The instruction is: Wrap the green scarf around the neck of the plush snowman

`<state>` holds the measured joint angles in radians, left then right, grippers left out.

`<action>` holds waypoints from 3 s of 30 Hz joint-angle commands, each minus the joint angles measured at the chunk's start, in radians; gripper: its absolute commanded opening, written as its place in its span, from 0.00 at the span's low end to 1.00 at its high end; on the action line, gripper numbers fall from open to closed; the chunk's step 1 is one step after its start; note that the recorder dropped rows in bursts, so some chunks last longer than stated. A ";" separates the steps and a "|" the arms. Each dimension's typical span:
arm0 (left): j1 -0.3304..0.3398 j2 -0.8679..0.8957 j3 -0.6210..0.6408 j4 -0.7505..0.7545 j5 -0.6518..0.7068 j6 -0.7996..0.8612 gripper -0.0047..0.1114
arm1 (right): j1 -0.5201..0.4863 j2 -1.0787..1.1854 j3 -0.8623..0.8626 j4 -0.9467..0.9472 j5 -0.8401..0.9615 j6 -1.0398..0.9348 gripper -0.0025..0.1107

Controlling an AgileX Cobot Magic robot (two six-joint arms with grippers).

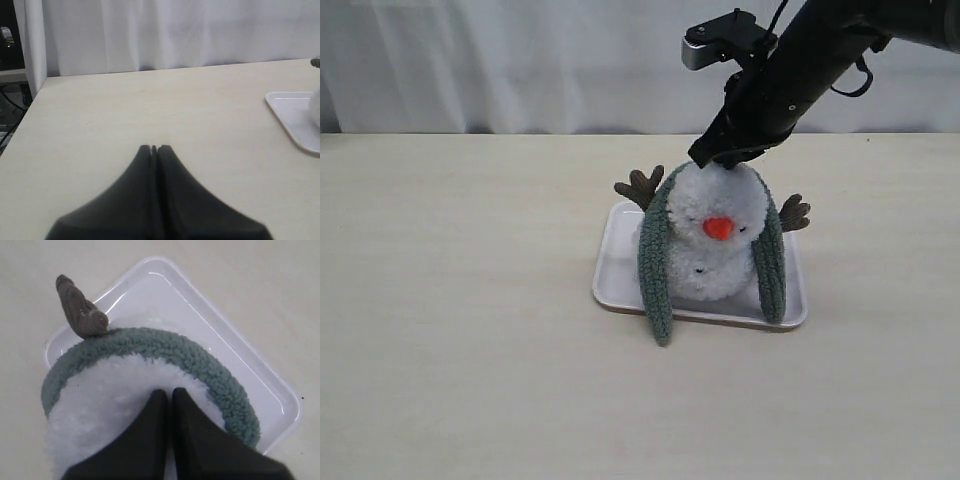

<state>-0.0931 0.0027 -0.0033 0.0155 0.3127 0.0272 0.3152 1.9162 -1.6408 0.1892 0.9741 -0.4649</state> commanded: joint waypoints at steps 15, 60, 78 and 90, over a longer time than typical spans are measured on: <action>-0.006 -0.003 0.003 -0.003 -0.008 -0.002 0.04 | 0.001 0.013 -0.102 0.105 -0.076 -0.199 0.06; -0.006 -0.003 0.003 -0.003 -0.008 -0.002 0.04 | 0.162 0.043 -0.104 -0.381 -0.026 0.157 0.16; -0.006 -0.003 0.003 -0.003 -0.008 -0.002 0.04 | -0.122 -0.149 -0.006 -0.206 0.209 0.352 0.46; -0.006 -0.003 0.003 -0.003 -0.008 -0.002 0.04 | -0.172 -0.266 0.370 0.035 -0.250 0.173 0.06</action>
<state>-0.0931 0.0027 -0.0033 0.0155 0.3127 0.0272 0.1493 1.6578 -1.3323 0.2098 0.8458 -0.2815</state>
